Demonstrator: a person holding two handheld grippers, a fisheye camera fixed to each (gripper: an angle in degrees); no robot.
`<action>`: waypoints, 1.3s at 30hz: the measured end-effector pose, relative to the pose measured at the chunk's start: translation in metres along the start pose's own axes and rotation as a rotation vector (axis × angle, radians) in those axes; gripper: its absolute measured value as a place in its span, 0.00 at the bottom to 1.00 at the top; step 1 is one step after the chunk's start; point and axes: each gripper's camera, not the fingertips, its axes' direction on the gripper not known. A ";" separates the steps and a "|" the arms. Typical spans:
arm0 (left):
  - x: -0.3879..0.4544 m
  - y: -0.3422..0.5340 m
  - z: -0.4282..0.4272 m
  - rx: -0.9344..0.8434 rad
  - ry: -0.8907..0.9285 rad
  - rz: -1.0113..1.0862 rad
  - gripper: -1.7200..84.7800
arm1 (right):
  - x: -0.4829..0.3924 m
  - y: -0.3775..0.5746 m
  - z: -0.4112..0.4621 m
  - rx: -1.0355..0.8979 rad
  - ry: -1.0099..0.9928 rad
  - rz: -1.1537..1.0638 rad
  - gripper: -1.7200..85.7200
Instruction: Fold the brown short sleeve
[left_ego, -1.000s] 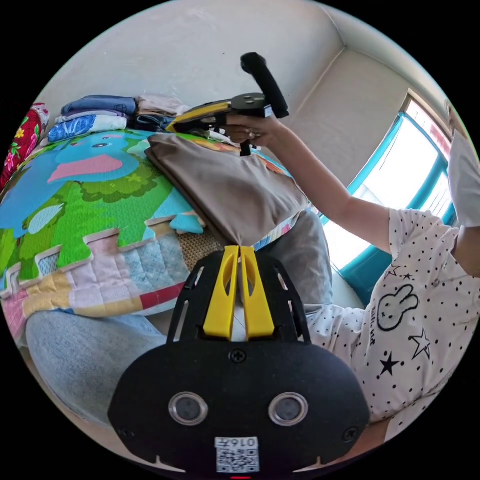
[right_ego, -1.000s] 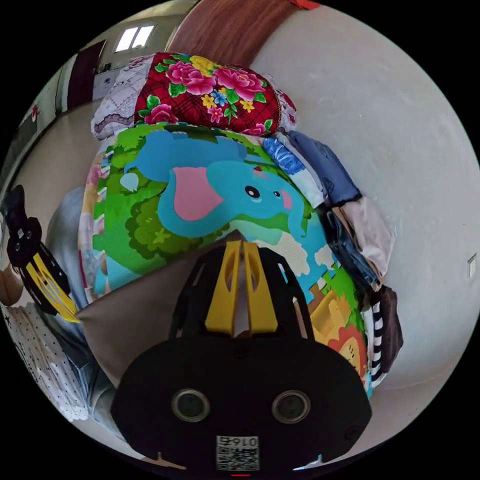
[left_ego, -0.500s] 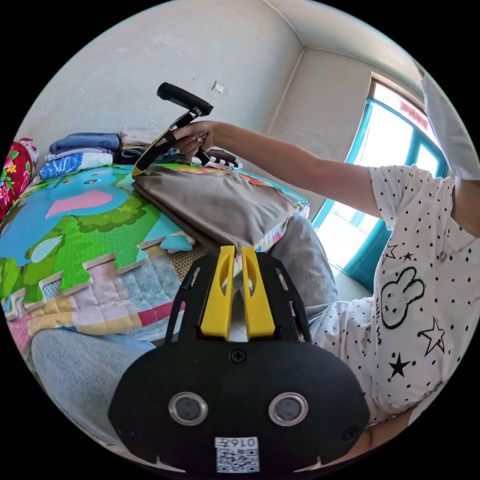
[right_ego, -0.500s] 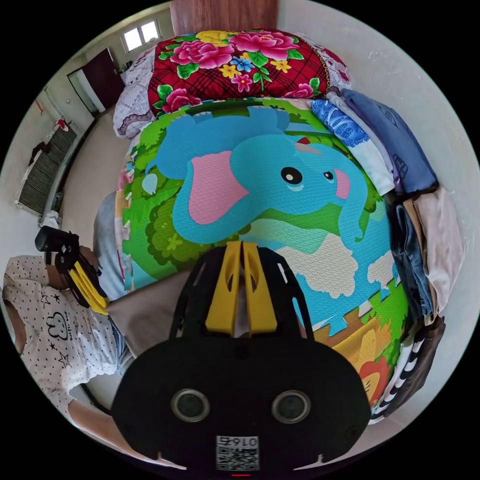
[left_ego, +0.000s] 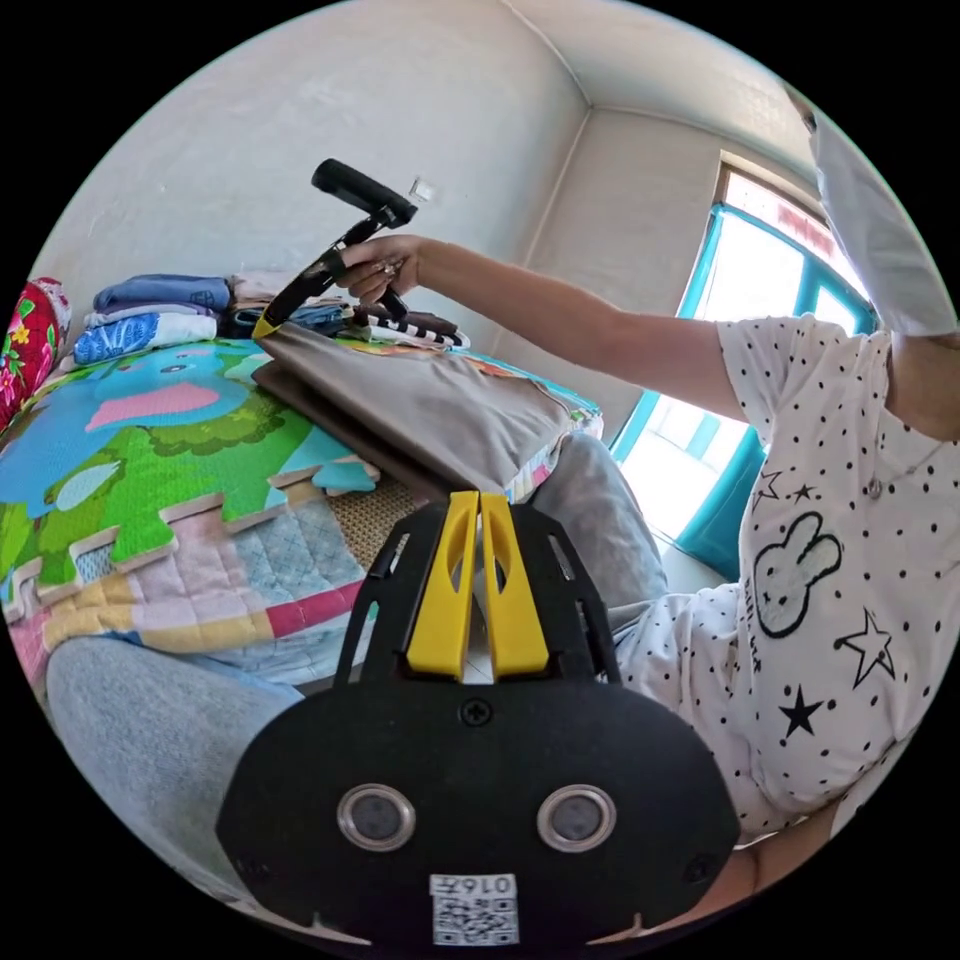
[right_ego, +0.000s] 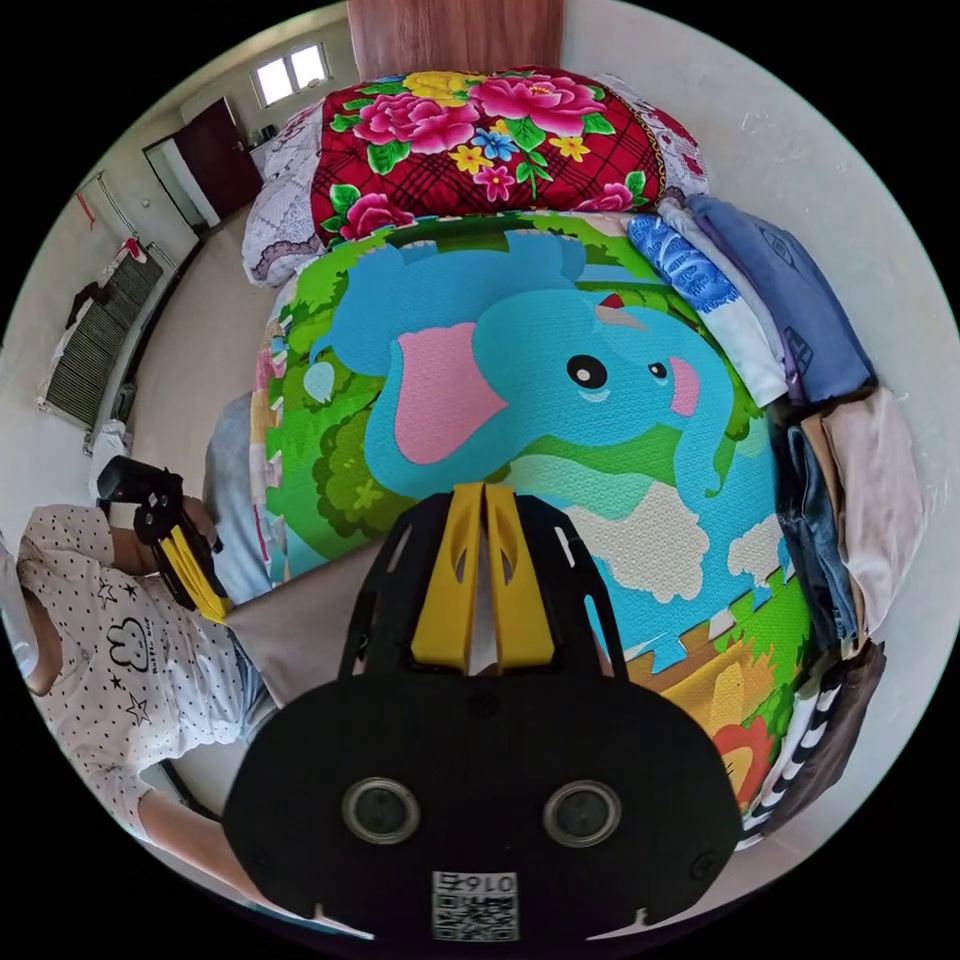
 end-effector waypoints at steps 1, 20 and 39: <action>0.001 0.000 0.001 -0.004 -0.002 0.006 0.01 | 0.000 -0.004 0.011 -0.024 0.006 -0.009 0.02; -0.023 -0.034 -0.020 0.014 0.064 -0.066 0.01 | -0.037 0.106 0.023 0.040 0.124 -0.084 0.02; -0.081 -0.068 0.005 -0.129 -0.107 -0.394 0.08 | -0.123 0.290 0.019 0.581 0.300 0.170 0.03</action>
